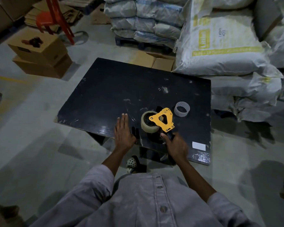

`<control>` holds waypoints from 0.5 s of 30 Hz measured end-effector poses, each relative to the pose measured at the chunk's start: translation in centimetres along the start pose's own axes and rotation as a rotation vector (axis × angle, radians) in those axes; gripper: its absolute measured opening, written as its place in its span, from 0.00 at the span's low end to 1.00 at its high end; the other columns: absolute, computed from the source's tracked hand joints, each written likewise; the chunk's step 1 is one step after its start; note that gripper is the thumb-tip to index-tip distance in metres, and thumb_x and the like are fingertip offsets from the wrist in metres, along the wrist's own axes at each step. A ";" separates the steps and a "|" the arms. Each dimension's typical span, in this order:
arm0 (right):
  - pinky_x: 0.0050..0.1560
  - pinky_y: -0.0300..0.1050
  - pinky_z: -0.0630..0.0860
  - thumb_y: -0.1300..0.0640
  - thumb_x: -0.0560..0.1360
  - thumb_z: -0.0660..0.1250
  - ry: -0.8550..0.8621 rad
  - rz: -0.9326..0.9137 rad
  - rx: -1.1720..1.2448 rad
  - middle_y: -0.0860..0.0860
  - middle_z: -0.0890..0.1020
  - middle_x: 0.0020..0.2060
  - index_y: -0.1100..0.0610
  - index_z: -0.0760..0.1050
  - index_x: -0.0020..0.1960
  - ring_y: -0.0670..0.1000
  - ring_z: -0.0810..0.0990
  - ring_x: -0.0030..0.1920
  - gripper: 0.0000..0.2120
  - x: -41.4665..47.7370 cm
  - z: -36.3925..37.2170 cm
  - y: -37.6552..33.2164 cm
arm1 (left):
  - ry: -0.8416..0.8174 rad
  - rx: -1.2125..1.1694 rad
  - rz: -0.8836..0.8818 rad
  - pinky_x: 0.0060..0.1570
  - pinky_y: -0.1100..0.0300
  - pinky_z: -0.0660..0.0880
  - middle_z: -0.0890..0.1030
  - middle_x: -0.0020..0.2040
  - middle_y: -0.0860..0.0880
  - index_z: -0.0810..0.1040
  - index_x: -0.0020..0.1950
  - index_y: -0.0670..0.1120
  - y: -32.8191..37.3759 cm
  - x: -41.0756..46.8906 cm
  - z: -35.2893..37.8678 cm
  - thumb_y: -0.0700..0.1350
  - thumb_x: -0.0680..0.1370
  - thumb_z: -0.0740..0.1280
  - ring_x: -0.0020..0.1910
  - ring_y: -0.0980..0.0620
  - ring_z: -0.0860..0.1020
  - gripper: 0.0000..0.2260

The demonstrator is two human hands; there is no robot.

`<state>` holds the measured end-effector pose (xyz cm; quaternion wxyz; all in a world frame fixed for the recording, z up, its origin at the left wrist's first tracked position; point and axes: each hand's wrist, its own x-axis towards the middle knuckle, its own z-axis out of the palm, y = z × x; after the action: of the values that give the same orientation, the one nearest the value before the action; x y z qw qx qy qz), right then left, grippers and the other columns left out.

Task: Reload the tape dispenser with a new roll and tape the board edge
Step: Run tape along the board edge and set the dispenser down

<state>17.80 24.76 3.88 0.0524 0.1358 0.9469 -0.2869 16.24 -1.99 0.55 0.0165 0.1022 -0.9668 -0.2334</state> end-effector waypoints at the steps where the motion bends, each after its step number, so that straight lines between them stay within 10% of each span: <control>1: 0.51 0.56 0.79 0.23 0.80 0.64 0.011 0.007 0.004 0.62 0.87 0.56 0.58 0.79 0.62 0.66 0.86 0.58 0.37 0.5 0.2 -0.3 | 0.007 0.002 0.006 0.83 0.33 0.59 0.50 0.91 0.47 0.45 0.91 0.48 -0.2 0.5 0.1 0.48 0.77 0.73 0.90 0.40 0.50 0.50; 15: 0.63 0.64 0.82 0.17 0.76 0.63 -0.109 -0.013 0.019 0.59 0.84 0.66 0.51 0.73 0.77 0.65 0.83 0.67 0.45 7.5 7.8 4.9 | -0.103 0.080 0.095 0.83 0.31 0.56 0.47 0.92 0.48 0.44 0.91 0.49 -1.6 4.1 2.3 0.62 0.79 0.68 0.90 0.40 0.47 0.49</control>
<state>12.20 26.01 -6.52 0.1011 0.1144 0.9407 -0.3030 12.32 -3.22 -2.35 -0.0261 0.0446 -0.9787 -0.1986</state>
